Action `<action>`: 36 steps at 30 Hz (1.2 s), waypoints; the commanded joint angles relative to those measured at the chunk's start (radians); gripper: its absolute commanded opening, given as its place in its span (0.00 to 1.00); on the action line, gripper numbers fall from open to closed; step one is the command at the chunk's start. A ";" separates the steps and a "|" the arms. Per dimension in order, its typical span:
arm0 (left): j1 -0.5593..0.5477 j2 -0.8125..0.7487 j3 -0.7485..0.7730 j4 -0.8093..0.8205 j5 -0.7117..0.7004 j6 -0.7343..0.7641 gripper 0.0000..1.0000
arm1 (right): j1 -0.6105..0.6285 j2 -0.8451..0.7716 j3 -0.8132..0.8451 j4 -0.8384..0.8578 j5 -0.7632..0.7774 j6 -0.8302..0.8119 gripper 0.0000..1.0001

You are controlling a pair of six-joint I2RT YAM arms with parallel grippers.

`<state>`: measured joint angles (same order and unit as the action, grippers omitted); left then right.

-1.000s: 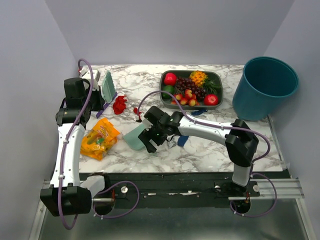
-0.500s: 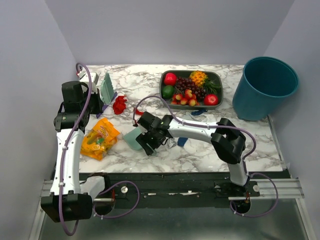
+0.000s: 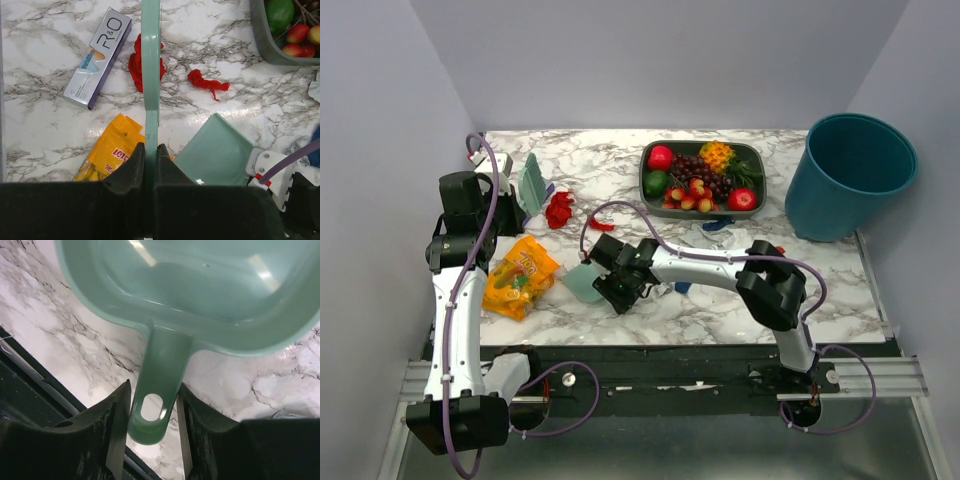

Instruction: Sweep away the paper scraps from the table

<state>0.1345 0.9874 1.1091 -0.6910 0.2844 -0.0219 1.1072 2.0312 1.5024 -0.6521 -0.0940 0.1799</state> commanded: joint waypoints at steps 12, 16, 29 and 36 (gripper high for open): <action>0.011 0.033 0.066 0.002 0.073 0.016 0.00 | -0.063 -0.287 -0.192 0.051 0.042 -0.169 0.01; 0.010 0.028 0.083 0.008 0.127 0.045 0.00 | -0.070 -0.472 -0.238 -0.015 0.027 -0.267 0.00; 0.008 -0.036 0.172 -0.191 0.211 0.319 0.00 | -0.113 -0.794 -0.370 -0.239 0.048 -0.647 0.01; -0.044 0.158 0.386 -0.300 0.230 0.329 0.00 | -0.148 -1.090 -0.542 -0.418 0.086 -0.760 0.01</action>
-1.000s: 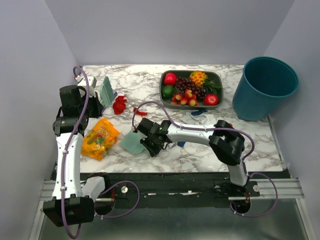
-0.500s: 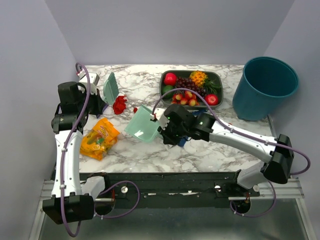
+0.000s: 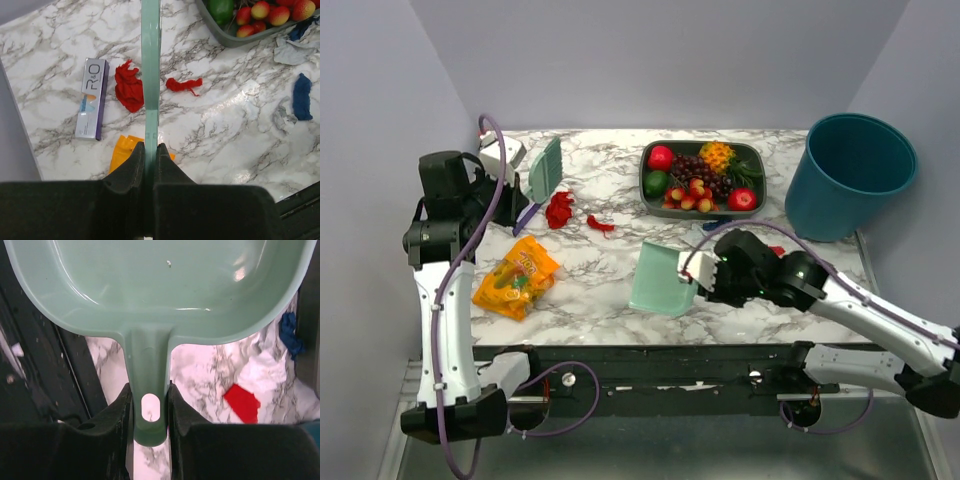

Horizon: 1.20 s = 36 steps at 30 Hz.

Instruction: Sweep away the paper scraps from the table

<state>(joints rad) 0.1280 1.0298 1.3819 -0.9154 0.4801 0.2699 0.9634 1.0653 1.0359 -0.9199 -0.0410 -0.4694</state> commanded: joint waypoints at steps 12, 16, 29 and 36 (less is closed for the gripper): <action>-0.332 0.485 0.344 -0.261 -0.257 0.084 0.00 | -0.011 -0.289 -0.168 -0.369 0.009 -0.069 0.00; -0.349 0.645 0.512 -0.348 -0.412 0.049 0.00 | -0.022 -0.236 -0.151 -0.352 -0.025 -0.023 0.01; -0.353 0.949 0.838 -0.467 -0.785 0.097 0.00 | -0.070 0.088 -0.062 -0.359 0.055 0.023 0.01; -0.364 1.024 0.842 -0.474 -0.844 0.094 0.00 | -0.133 0.173 -0.054 -0.375 0.067 0.049 0.01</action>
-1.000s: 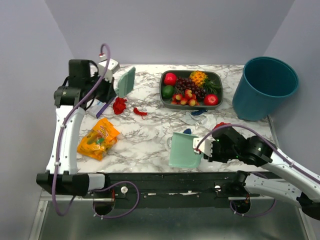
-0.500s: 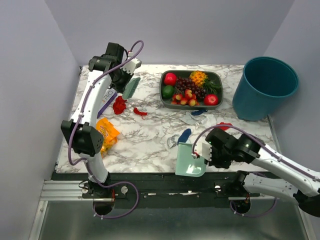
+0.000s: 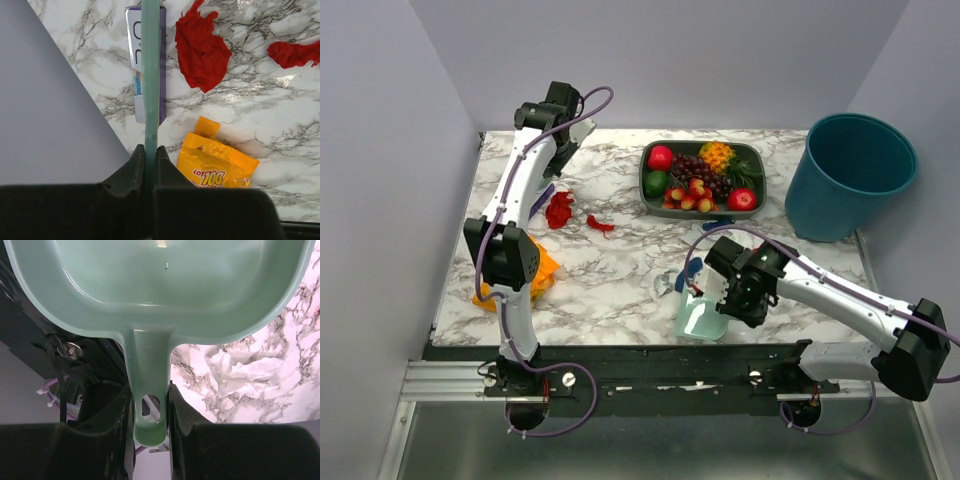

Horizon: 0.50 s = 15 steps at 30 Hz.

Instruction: Sweep away the paper scraps from the table

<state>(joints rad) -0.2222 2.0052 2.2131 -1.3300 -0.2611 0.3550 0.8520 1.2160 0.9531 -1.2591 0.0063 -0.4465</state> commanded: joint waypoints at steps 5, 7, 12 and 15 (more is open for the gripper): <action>-0.016 0.082 -0.010 -0.074 -0.103 0.013 0.00 | -0.048 0.059 0.033 -0.042 -0.029 0.029 0.01; -0.016 0.099 -0.010 -0.080 -0.069 0.012 0.00 | -0.054 0.079 0.038 -0.034 -0.029 0.029 0.00; -0.017 0.141 -0.016 -0.090 -0.024 -0.001 0.00 | -0.085 0.167 0.070 -0.031 -0.048 0.042 0.01; -0.017 0.158 -0.016 -0.106 0.035 0.002 0.00 | -0.100 0.209 0.104 -0.016 -0.045 0.054 0.01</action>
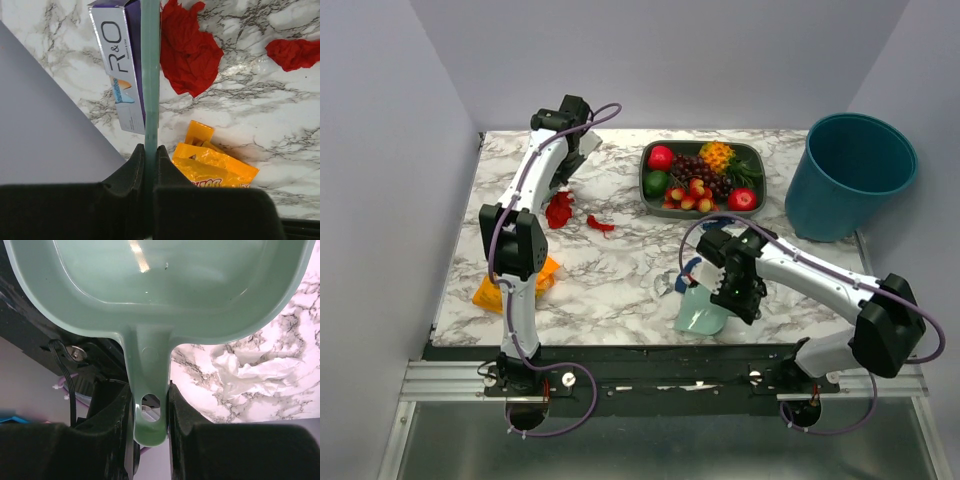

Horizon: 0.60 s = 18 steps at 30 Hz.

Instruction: Sweep away the paper scraps from the table

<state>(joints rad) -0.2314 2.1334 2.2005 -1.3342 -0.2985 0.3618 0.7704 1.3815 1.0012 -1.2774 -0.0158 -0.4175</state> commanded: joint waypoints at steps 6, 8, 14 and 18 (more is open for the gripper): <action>-0.022 0.039 -0.008 -0.146 0.219 -0.020 0.00 | -0.034 0.109 0.132 0.029 -0.029 0.051 0.01; -0.025 0.034 -0.022 -0.161 0.294 -0.023 0.00 | -0.037 0.140 0.142 0.039 -0.029 0.049 0.01; -0.046 -0.024 -0.085 -0.180 0.526 -0.063 0.00 | -0.037 0.243 0.211 0.066 -0.041 0.048 0.01; -0.059 -0.099 -0.131 -0.181 0.649 -0.083 0.00 | -0.037 0.301 0.280 0.067 -0.049 0.054 0.01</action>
<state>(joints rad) -0.2710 2.1365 2.1052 -1.3285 0.1169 0.3176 0.7376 1.6348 1.2098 -1.2369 -0.0372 -0.3809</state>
